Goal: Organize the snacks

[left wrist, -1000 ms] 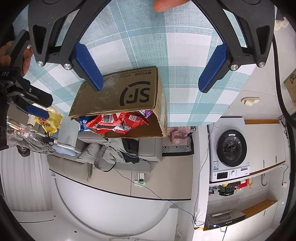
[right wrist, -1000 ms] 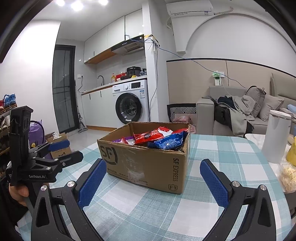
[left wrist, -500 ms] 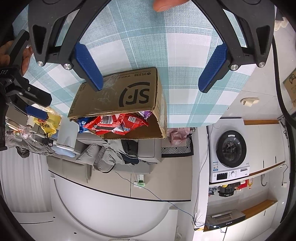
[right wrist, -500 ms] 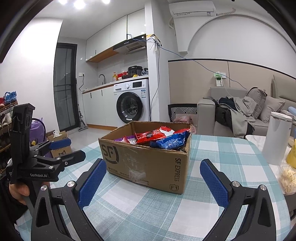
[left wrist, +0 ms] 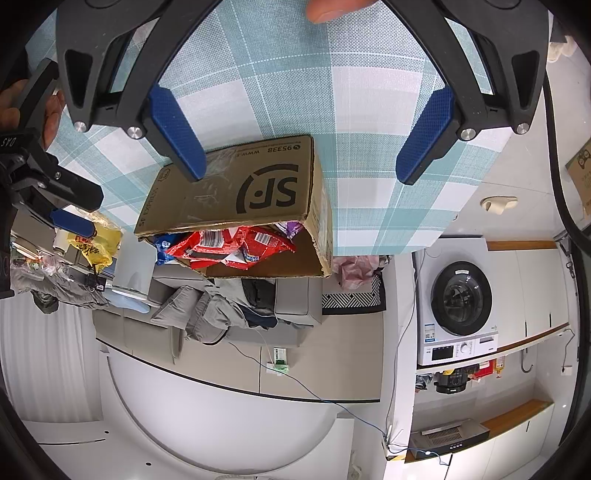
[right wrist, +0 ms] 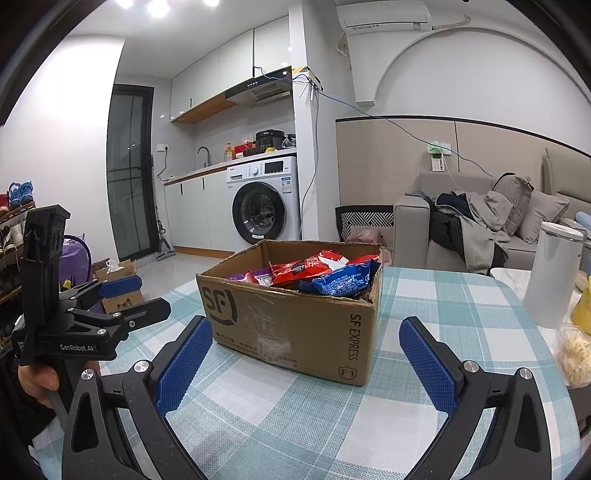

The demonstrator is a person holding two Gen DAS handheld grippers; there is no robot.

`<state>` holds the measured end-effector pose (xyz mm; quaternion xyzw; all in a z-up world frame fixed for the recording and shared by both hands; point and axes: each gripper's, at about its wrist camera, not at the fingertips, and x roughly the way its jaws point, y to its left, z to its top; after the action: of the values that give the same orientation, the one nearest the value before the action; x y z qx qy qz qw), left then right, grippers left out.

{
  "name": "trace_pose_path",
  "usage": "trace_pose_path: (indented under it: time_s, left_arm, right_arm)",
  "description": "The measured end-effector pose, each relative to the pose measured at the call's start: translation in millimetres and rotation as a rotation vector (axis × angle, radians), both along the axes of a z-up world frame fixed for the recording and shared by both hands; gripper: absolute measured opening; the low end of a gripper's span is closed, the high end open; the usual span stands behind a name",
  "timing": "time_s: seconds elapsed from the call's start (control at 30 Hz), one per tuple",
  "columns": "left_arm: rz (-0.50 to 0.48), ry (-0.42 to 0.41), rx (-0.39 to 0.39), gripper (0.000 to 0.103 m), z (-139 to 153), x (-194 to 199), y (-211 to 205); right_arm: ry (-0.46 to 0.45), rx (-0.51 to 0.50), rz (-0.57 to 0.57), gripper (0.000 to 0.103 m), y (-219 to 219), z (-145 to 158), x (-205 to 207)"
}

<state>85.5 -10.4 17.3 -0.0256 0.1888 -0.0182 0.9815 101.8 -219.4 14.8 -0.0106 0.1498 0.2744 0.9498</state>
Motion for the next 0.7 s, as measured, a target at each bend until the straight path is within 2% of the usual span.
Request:
trace_pose_path:
  time_s: [0.7]
  left_arm:
    - [0.0,0.001,-0.003,0.102,-4.3,0.1,2.7]
  right_arm:
    - [0.0,-0.005,0.002,0.103,2.8,-1.1,-0.1]
